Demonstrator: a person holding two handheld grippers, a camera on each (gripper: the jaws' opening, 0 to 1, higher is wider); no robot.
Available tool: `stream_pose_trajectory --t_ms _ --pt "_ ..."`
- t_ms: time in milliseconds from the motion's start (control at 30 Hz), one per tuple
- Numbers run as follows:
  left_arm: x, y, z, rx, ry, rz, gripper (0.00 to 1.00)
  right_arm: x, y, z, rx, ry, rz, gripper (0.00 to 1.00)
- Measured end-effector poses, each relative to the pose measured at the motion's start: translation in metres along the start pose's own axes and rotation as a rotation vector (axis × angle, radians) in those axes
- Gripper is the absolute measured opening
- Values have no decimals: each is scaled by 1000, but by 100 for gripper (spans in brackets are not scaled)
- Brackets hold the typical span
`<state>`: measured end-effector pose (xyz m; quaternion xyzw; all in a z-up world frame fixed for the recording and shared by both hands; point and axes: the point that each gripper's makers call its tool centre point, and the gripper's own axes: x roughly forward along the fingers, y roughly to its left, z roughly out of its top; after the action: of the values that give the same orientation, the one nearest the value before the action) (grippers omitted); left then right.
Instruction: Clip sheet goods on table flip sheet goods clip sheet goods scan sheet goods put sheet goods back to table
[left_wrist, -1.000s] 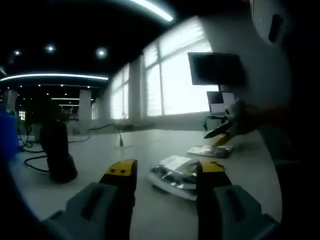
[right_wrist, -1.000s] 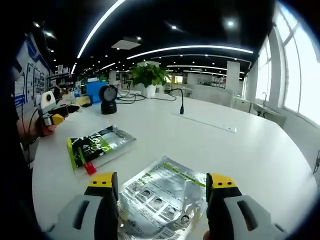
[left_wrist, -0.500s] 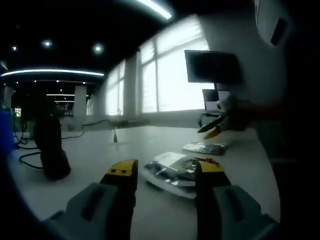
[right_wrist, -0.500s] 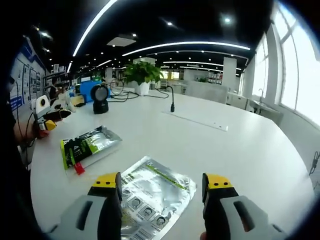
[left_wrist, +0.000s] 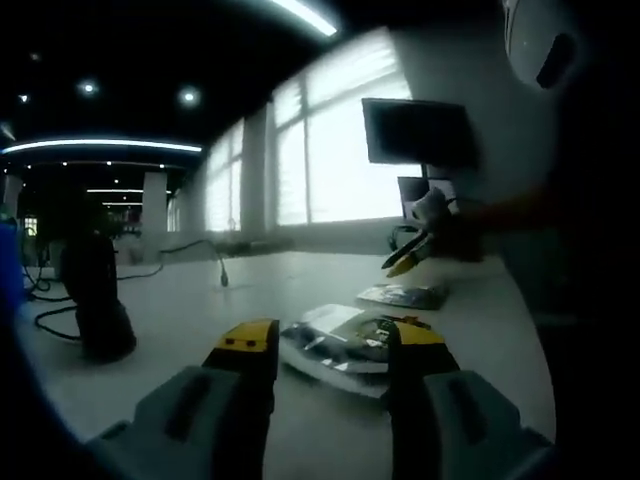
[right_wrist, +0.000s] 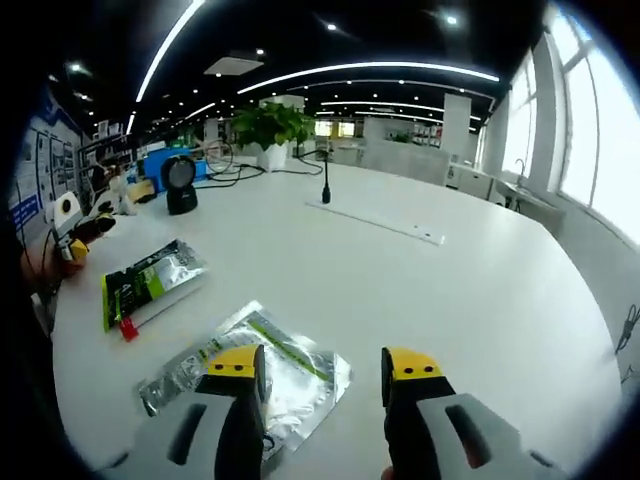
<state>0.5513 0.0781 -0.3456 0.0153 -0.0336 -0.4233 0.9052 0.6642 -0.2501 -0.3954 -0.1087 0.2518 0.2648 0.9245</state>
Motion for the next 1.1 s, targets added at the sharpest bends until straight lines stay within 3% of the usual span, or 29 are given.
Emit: stream_pose_trajectory --t_ms 333,433,700,800,1100 --pt "0 1 0 -3 -4 -1 36 9 -8 -14 -12 88 -1 33" --pt "-2 5 3 -30 -21 6 35 12 -11 -14 21 94 5 32" --pt "-1 5 2 -18 -16 5 35 15 -7 -19 44 141 24 31" --pt "-1 6 2 -21 -18 8 35 16 -5 -24 4 164 22 31" --pt "-1 5 1 -14 -14 9 34 18 -1 -24 37 189 43 23"
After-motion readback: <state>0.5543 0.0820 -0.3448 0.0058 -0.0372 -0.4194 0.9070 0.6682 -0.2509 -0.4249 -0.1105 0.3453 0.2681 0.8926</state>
